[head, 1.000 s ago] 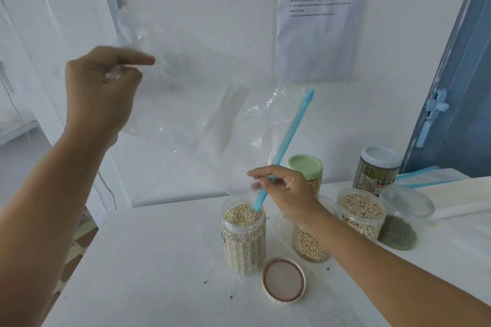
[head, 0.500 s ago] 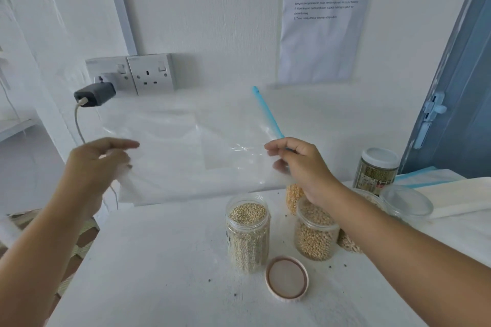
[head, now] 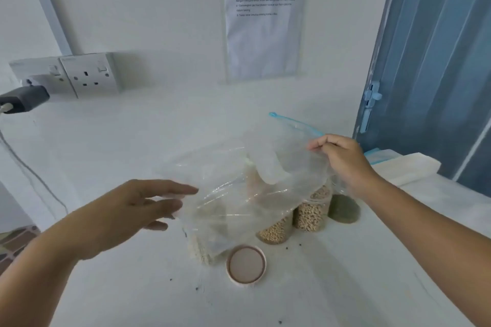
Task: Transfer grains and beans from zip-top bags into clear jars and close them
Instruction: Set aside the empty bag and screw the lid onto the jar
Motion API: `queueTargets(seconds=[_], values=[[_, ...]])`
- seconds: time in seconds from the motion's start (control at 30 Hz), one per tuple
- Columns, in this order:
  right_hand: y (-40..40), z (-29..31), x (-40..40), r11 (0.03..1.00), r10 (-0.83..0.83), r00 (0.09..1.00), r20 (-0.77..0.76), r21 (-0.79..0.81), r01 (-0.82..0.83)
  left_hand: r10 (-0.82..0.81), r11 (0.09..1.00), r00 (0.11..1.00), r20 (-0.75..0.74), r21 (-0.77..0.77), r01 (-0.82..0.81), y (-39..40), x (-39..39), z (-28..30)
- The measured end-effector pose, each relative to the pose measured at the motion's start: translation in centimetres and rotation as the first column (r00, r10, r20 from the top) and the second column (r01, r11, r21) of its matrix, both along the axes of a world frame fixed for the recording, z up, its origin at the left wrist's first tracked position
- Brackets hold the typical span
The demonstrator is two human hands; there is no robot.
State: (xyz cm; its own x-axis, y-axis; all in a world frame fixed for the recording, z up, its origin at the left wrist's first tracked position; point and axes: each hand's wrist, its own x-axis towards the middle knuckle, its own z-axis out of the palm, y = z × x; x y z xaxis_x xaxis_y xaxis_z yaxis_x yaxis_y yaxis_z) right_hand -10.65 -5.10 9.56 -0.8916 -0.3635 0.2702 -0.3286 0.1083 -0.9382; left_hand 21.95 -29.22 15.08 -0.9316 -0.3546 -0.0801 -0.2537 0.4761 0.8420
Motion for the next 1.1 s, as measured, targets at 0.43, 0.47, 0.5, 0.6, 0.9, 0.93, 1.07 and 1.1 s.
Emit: queueTargets(seconds=[0.43, 0.47, 0.5, 0.6, 0.9, 0.93, 1.07, 1.1], values=[[16.3, 5.1, -9.1, 0.971, 0.163, 0.982, -0.098, -0.157, -0.177, -0.348, 0.937, 0.937, -0.04, -0.048, 0.346, 15.3, -13.4, 5.0], [17.1, 5.2, -9.6, 0.967, 0.184, 0.978, -0.103, -0.161, -0.199, -0.318, 0.948, 0.944, -0.086, -0.023, 0.318, 16.5, -15.7, 4.0], [17.9, 5.4, -9.9, 0.961, 0.207, 0.973, -0.099, -0.167, -0.222, -0.289, 0.957, 0.952, -0.099, 0.005, 0.291, 18.0, -18.0, 3.0], [19.8, 6.2, -11.2, 0.941, 0.273, 0.96, -0.062, -0.19, -0.28, -0.274, 0.945, 0.956, -0.106, 0.157, 0.288, 21.4, -23.7, 0.1], [23.2, 7.0, -16.1, 0.921, 0.367, 0.928, 0.065, -0.167, -0.352, -0.136, 0.759, 0.954, -0.269, 0.59, 0.275, 24.9, -33.7, -2.7], [23.5, 6.8, -16.7, 0.927, 0.357, 0.933, 0.052, -0.139, -0.348, -0.119, 0.74, 0.949, -0.292, 0.611, 0.281, 25.1, -34.3, -3.1], [25.0, 5.5, -18.3, 0.968, 0.237, 0.971, -0.04, 0.097, -0.232, 0.08, 0.69, 0.946, -0.315, 0.702, 0.176, 26.5, -36.5, -4.5], [25.4, 5.1, -18.6, 0.977, 0.193, 0.981, -0.031, 0.101, -0.189, 0.13, 0.679, 0.937, -0.324, 0.718, 0.154, 26.6, -37.0, -4.5]])
